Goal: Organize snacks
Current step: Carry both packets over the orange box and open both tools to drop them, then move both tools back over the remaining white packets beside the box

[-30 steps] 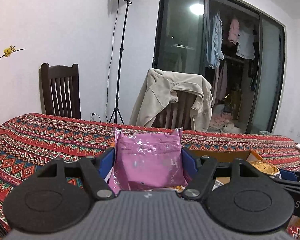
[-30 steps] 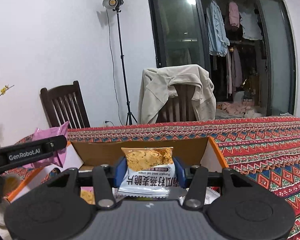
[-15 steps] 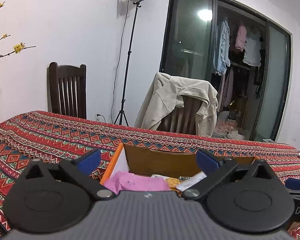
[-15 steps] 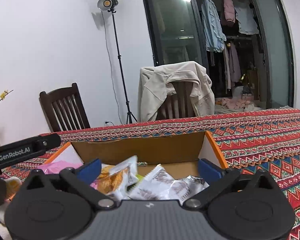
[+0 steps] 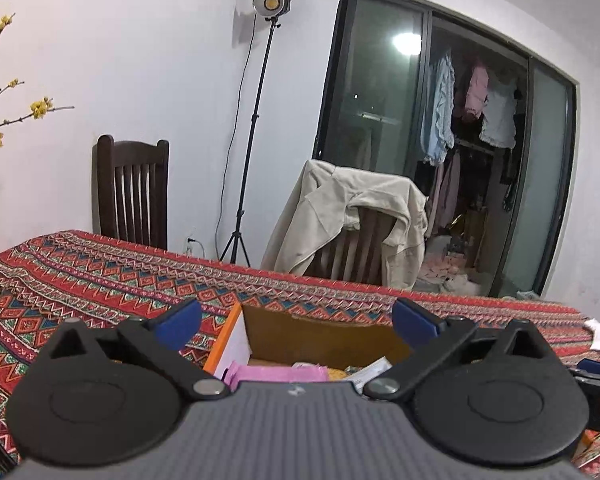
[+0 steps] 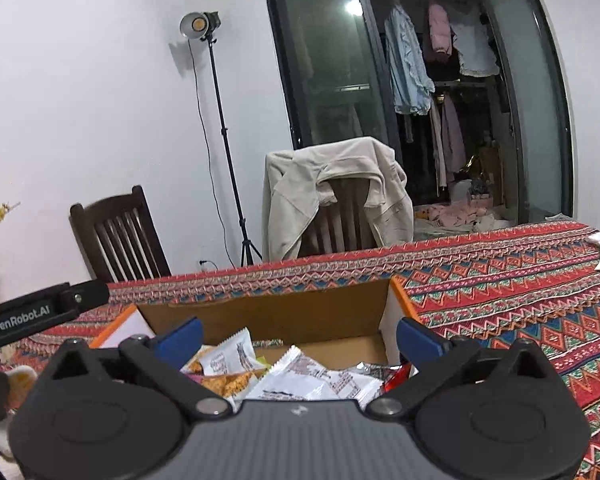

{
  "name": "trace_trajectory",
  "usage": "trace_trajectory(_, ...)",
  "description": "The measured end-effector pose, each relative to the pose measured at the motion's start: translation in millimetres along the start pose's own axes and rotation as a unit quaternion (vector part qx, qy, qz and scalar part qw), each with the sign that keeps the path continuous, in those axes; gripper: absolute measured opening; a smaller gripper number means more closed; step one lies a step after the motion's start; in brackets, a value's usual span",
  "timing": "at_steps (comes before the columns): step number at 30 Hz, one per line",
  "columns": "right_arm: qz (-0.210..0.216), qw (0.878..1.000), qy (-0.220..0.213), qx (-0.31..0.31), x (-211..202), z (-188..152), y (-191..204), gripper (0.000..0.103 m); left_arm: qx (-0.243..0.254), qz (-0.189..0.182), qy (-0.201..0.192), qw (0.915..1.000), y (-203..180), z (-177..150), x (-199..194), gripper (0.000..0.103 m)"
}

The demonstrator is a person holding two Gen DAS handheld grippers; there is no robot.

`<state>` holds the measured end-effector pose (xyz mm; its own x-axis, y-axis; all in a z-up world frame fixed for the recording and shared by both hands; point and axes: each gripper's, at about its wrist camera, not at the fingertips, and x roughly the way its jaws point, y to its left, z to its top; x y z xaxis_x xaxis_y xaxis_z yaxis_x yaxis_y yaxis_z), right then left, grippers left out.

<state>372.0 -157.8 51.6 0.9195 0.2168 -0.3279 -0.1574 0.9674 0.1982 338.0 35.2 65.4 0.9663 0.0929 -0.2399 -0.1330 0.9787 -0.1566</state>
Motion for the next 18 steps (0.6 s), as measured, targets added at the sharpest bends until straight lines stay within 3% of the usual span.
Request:
trace_trajectory(5, 0.000, 1.000, -0.001, -0.027, -27, 5, 6, 0.103, -0.011, -0.014, 0.001, 0.9998, 0, 17, -22, 0.103)
trace_trajectory(8, 0.002, 0.999, -0.003, -0.048, -46, 2, 9, 0.103, 0.011, -0.008, 0.012, 0.9998, -1, 21, -35, 0.103)
trace_trajectory(18, 0.022, 0.994, 0.055, -0.094, -96, -44, 5, 0.103, 0.056, -0.006, 0.030, 0.9980, 27, -4, -96, 0.103)
